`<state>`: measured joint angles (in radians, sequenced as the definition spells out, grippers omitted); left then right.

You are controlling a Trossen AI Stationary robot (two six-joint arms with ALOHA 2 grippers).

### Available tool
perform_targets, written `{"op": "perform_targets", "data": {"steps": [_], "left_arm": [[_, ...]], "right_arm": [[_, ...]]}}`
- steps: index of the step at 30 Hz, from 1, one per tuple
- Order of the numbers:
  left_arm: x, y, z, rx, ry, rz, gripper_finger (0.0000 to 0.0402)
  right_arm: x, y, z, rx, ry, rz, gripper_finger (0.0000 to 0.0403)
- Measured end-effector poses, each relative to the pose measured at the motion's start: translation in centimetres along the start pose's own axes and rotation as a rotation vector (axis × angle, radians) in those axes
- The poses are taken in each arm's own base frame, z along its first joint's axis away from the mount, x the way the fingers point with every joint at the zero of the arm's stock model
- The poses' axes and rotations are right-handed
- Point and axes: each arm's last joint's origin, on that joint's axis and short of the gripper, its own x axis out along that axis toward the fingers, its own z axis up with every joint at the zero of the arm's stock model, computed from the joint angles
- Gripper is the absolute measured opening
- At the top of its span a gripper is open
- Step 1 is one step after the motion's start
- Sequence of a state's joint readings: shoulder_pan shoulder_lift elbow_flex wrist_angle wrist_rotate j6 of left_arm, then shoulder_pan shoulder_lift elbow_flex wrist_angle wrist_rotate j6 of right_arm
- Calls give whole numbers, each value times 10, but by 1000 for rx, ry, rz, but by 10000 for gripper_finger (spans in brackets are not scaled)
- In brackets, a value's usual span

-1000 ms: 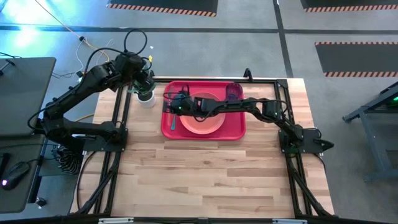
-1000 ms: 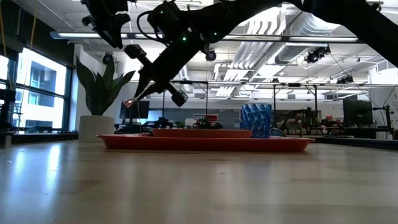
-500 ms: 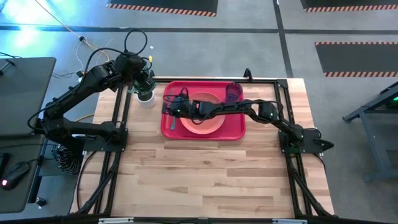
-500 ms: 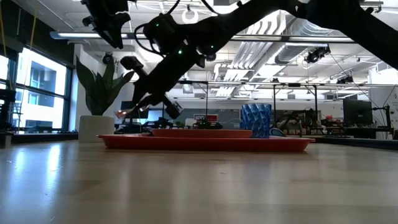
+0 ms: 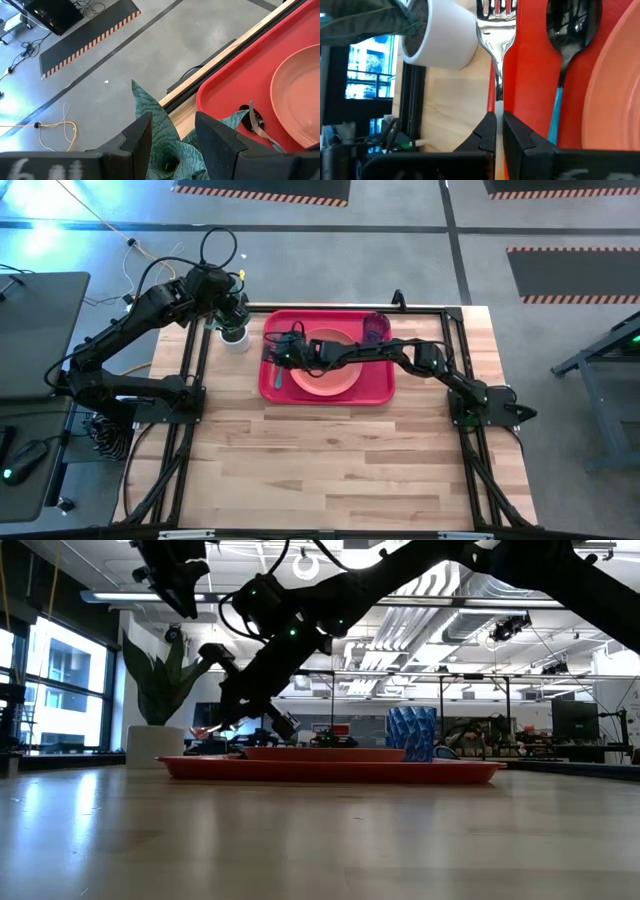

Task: Pick and place plate/cup/fork/spoon on tray
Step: Put the orange fork on the pink tray to the left side of the blue spoon

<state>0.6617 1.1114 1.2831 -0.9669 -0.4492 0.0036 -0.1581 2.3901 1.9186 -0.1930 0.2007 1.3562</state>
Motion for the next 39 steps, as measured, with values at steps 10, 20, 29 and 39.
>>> {"op": "perform_targets", "data": {"steps": [10, 20, 29, 39], "left_arm": [[0, 0, 0, 0, 1, -2, 141], [0, 0, 0, 0, 1, -2, 141], [0, 0, 0, 0, 0, -2, 141], [0, 0, 0, 0, -1, -2, 141]], "right_arm": [[-2, 1, -8, 15, 19, -3, 0], [0, -3, -1, -12, 1, -28, 0], [0, 1, -1, -13, -26, -3, 0], [16, -11, -10, -4, 10, 16, 0]]}}
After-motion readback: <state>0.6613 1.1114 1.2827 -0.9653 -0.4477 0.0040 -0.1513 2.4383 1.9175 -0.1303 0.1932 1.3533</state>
